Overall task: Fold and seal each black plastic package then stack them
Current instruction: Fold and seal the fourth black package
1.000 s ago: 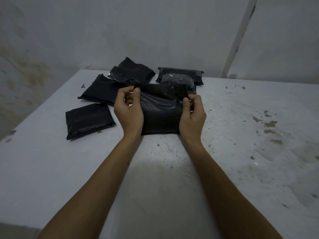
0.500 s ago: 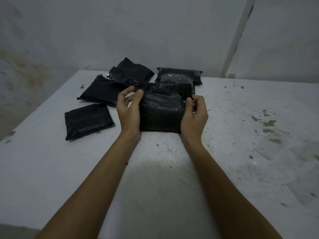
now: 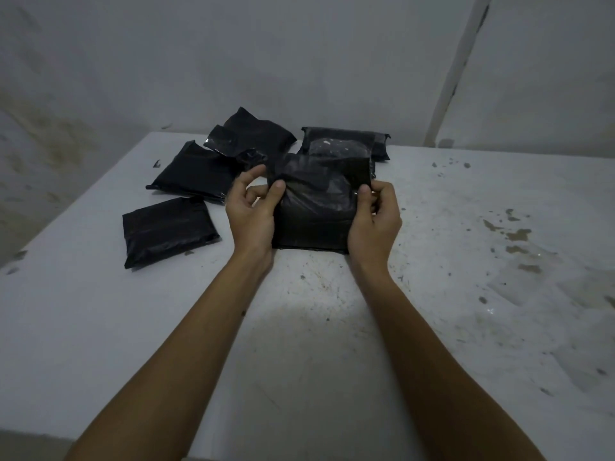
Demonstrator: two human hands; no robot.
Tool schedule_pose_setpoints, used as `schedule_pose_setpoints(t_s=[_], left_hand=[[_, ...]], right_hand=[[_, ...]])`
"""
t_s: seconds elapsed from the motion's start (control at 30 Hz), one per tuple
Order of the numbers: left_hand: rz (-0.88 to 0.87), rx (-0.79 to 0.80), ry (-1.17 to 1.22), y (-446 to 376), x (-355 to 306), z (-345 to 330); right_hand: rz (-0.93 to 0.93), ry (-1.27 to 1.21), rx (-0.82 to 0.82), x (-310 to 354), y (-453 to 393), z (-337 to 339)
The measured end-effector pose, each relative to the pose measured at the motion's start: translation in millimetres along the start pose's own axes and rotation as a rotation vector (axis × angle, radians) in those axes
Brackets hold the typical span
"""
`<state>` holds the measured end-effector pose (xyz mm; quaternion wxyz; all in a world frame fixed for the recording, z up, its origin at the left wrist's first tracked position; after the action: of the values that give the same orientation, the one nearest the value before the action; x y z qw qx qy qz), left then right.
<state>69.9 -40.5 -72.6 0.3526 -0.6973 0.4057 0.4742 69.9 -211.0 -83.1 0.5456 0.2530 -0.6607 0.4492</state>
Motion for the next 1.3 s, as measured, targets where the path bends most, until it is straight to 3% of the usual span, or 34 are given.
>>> schedule_pose_setpoints(t_s=[0.2,0.63,0.97,1.17,1.3], left_hand=[[-0.061,0.0,-0.036,-1.2,5.0,0.1],[0.061,-0.016,0.159,1.1,5.5,-0.4],[0.072,0.026,0.134,-0.4,5.9,-0.2],[0.014,-0.032,0.053,-1.3,4.0,0.6],[0.037,0.035,0.037,-1.5,2.0,-1.5]], right_hand=[[0.003,-0.012,-0.004,2.8,1.2,0.4],[-0.008,-0.027,-0.011,3.3,1.1,0.5],[-0.03,-0.047,-0.002,3.3,1.2,0.3],[-0.036,-0.083,-0.014,2.0,-0.5,1.3],[-0.012,-0.093,-0.007,3.3,-0.7,2.2]])
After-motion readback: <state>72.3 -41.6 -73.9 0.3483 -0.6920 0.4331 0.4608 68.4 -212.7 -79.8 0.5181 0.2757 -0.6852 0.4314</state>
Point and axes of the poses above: each hand's wrist, its own y-axis away from the middle knuckle, its own z-axis out of the back of the hand, x = y × z, the point moved 2 cm from there along -y, towards the middle knuckle, and after that the axes turned 3 degrees about -z, right-handed, at the moved point
